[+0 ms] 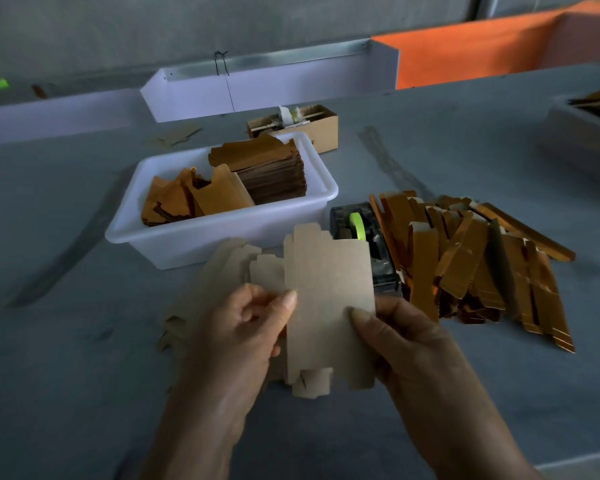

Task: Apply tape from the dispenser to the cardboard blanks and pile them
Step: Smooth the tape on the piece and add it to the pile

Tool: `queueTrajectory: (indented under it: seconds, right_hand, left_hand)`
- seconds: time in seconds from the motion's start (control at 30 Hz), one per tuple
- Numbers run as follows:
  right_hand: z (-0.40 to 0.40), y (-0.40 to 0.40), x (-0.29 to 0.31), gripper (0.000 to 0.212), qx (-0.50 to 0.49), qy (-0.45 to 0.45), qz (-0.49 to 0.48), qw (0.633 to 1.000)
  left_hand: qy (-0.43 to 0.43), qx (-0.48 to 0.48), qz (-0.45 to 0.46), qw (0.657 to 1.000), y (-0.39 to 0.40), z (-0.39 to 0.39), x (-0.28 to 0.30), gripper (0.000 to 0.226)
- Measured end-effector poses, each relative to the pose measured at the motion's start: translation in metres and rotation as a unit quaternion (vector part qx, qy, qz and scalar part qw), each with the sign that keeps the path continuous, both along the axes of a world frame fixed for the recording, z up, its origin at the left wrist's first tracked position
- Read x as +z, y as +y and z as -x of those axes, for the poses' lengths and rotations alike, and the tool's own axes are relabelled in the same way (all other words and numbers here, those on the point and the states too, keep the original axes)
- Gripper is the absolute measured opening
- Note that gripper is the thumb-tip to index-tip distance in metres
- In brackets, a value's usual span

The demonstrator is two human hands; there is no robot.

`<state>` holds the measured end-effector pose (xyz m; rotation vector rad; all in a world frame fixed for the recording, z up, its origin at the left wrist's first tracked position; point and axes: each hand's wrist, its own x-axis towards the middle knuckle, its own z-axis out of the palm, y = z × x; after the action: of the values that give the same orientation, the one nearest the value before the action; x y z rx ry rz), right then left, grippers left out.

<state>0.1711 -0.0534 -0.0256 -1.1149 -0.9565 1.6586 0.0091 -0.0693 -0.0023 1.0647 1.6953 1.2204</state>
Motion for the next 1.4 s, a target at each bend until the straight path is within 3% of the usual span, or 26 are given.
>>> queueTrajectory:
  seconds: [0.13,0.4,0.5,0.6,0.7,0.83,0.93,1.0,1.07,1.17,1.2,1.3,1.4]
  right_hand:
    - [0.001,-0.002,0.0,0.015,-0.021,0.02,-0.01,1.0]
    - [-0.002,0.001,-0.006,0.018,-0.014,-0.016,-0.038,0.999]
    - [-0.002,0.0,-0.008,0.006,-0.068,-0.155,-0.114,0.979]
    - [0.001,-0.003,-0.005,0.017,-0.102,-0.269,-0.193,0.938]
    - [0.004,-0.006,-0.003,0.017,-0.088,-0.255,-0.224,0.937]
    - [0.007,-0.008,0.001,0.022,-0.038,-0.189,-0.245,0.95]
    - [0.009,-0.006,-0.002,0.014,-0.048,-0.179,-0.226,0.956]
    - [0.008,-0.003,-0.005,0.006,-0.052,-0.196,-0.211,0.956]
    - [0.005,-0.002,-0.005,0.01,-0.044,-0.21,-0.2,0.956]
    - [0.003,-0.003,-0.001,0.008,-0.042,-0.198,-0.177,0.963]
    - [0.001,-0.003,-0.001,0.017,-0.059,-0.193,-0.173,0.964]
    - [-0.004,0.001,-0.003,0.047,-0.092,-0.183,-0.143,0.968]
    - [-0.005,0.003,-0.001,0.034,-0.039,-0.059,-0.07,0.995]
  left_hand:
    - [-0.109,-0.058,0.014,0.992,0.0,-0.021,-0.003,0.059]
    - [-0.094,-0.028,-0.015,0.995,0.007,-0.029,-0.015,0.055]
    - [-0.098,-0.019,-0.011,0.995,0.007,-0.03,-0.021,0.035]
    - [-0.091,-0.016,-0.007,0.996,0.008,-0.033,-0.028,0.013]
    - [-0.083,-0.025,-0.005,0.996,0.008,-0.035,-0.026,0.02]
    - [-0.075,-0.062,-0.018,0.995,0.005,-0.037,-0.02,0.011]
    - [-0.068,-0.1,-0.013,0.993,0.002,-0.037,-0.017,0.013]
    - [-0.065,-0.129,-0.002,0.989,0.001,-0.036,-0.016,0.029]
    - [-0.047,-0.159,-0.003,0.986,0.0,-0.036,-0.017,0.049]
    - [-0.03,-0.142,-0.003,0.989,0.001,-0.035,-0.013,0.02]
    - [-0.033,-0.145,0.002,0.989,0.0,-0.033,-0.013,0.016]
    - [-0.028,-0.189,0.014,0.981,0.0,-0.026,-0.012,0.018]
    - [-0.018,-0.242,0.026,0.97,-0.003,-0.027,-0.01,0.02]
